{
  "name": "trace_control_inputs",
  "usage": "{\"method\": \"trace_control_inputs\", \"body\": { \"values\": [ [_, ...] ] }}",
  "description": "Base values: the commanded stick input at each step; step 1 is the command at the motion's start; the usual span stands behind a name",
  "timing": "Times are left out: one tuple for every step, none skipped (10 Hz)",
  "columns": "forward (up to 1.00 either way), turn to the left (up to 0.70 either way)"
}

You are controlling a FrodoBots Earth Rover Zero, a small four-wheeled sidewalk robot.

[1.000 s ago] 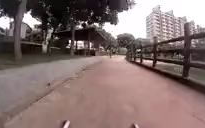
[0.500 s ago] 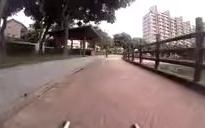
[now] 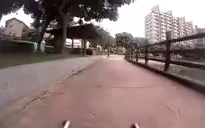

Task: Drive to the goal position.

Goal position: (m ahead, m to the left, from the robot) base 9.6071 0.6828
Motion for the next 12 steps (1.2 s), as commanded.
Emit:
{"method": "trace_control_inputs", "body": {
  "values": [
    [1.0, 0.0],
    [1.0, 0.0],
    [1.0, 0.0],
    [1.0, 0.0],
    [1.0, 0.0],
    [1.0, 0.0],
    [1.0, 0.0],
    [1.0, 0.0],
    [1.0, 0.0],
    [1.0, 0.0],
    [1.0, 0.0],
    [1.0, 0.0]
  ]
}}
